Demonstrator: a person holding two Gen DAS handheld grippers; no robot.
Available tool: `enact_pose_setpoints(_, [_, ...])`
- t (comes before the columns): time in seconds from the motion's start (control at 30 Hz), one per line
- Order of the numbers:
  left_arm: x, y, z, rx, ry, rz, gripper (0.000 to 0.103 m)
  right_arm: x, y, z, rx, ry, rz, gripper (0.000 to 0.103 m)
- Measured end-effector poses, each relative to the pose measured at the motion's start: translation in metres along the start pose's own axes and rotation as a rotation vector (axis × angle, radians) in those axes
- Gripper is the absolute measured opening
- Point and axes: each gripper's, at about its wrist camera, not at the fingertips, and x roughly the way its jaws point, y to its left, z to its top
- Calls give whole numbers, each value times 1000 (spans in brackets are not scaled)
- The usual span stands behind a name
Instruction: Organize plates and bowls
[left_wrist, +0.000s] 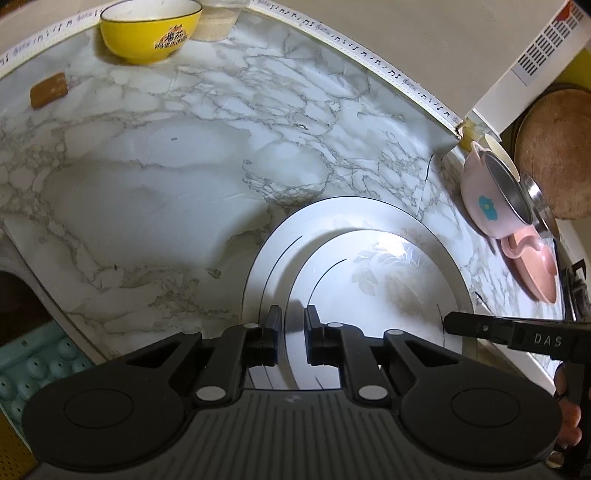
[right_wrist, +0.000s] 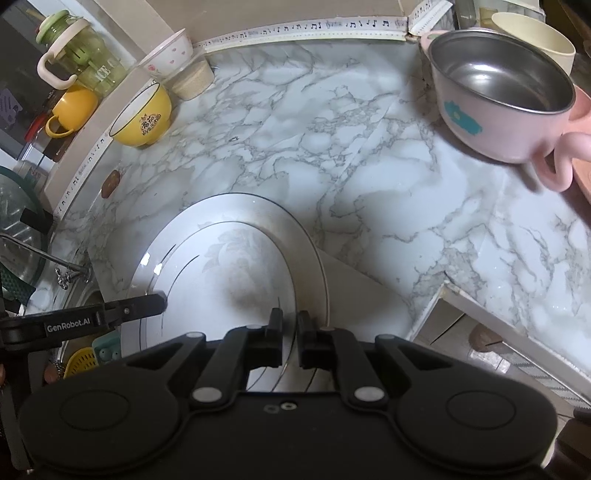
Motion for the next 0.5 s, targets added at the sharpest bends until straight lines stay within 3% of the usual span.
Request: enact_pose_setpoints(0.5, [-11, -3, -7, 34, -33, 38, 12, 8, 6, 2, -42, 25, 9, 11])
